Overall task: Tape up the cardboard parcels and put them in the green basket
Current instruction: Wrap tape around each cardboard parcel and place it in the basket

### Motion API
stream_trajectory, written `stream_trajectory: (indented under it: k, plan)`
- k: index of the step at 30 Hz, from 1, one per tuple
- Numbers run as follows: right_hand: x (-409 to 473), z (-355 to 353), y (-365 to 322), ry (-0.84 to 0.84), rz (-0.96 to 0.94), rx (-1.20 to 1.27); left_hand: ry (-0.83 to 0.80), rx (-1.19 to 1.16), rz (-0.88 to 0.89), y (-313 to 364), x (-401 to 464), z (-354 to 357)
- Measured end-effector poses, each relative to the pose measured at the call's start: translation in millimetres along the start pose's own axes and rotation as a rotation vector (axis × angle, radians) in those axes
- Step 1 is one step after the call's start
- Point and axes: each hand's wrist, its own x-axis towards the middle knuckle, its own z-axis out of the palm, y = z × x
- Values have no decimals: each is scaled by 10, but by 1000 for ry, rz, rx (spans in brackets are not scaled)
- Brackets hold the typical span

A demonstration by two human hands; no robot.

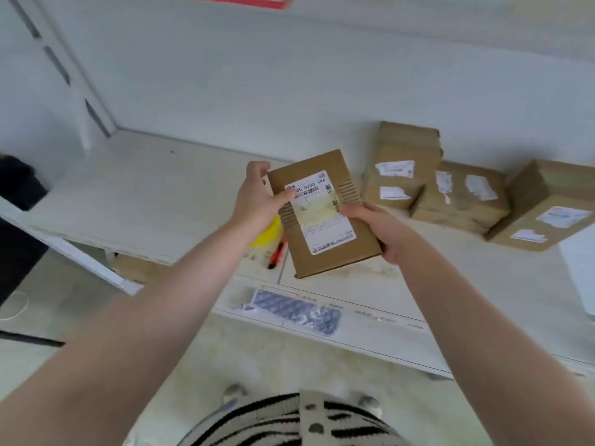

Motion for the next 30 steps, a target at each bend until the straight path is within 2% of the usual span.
stream_trajectory:
  k: [4, 7, 10, 14, 17, 19, 20, 23, 27, 30]
  plan:
    - [137, 914, -113, 106, -101, -14, 47, -263, -139, -191, -7, -283]
    - [119, 1272, -153, 158, -107, -31, 63, -281, -190, -324, 119, -631]
    - [136, 1354, -206, 239, -72, 43, -81, -370, -284, -475, 291, -992]
    - [192, 1564, -301, 116, 48, 96, -258, -484, -317, -628, 330, -1164]
    - [325, 1713, -307, 123, 24, 127, -161, -352, -296, -692, 363, -1218]
    - [444, 1819, -296, 205, -42, 99, -56, -187, -258, -717, 411, -1241]
    - [512, 1891, -293, 253, -69, 71, -44, -179, -258, -699, 427, -1245]
    - [745, 2167, -315, 247, -181, -42, -67, -304, -306, -640, 464, -1236]
    - [982, 2419, -430, 138, -323, -149, 131, -333, -376, -831, 584, -1496]
    - [1161, 2354, -439, 187, -318, -264, -27, -542, -472, -1098, 643, -1814]
